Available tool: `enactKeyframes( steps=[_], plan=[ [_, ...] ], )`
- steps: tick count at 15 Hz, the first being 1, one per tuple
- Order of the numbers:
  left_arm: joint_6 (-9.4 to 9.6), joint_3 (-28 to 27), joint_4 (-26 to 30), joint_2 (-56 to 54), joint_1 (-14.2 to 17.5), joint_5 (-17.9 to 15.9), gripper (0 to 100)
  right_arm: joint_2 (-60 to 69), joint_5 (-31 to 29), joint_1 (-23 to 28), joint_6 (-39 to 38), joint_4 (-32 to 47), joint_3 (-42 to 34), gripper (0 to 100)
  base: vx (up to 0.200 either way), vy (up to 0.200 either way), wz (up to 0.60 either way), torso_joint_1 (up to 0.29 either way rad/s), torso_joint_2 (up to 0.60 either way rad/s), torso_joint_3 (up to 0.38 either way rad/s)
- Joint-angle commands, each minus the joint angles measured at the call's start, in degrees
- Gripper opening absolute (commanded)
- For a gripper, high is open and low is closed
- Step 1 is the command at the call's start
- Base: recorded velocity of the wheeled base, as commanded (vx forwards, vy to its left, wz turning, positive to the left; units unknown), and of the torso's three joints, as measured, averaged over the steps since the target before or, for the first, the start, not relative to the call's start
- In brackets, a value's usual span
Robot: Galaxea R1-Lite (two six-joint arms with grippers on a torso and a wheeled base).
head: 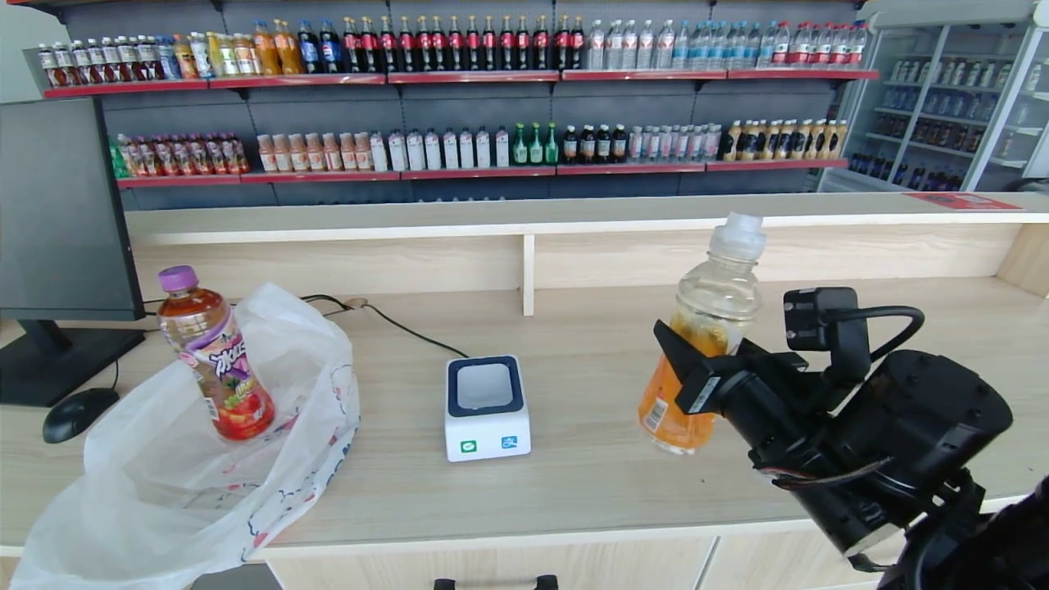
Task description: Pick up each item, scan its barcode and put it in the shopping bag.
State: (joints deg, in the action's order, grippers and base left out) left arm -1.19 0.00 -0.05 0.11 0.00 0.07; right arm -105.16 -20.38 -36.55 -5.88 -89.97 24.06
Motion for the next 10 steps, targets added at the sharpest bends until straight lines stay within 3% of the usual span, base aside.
enactKeyframes(
  steps=[1,6,10],
  plan=[
    [-0.04,0.0,0.0,0.0,0.0,0.0,100,4.2,0.0,-3.2,-0.8,0.0,-2.4,0,0.0,0.0,0.0,0.0,0.0,0.0],
    [-0.04,0.0,0.0,0.0,0.0,0.0,100,9.3,1.4,-6.4,-1.9,0.0,-5.5,0,0.0,0.0,0.0,0.0,0.0,0.0],
    [-0.04,0.0,-0.1,0.0,0.0,0.0,100,10.8,2.9,-12.5,-7.6,0.0,-4.0,0,0.0,0.0,0.0,0.0,0.0,0.0]
  ],
)
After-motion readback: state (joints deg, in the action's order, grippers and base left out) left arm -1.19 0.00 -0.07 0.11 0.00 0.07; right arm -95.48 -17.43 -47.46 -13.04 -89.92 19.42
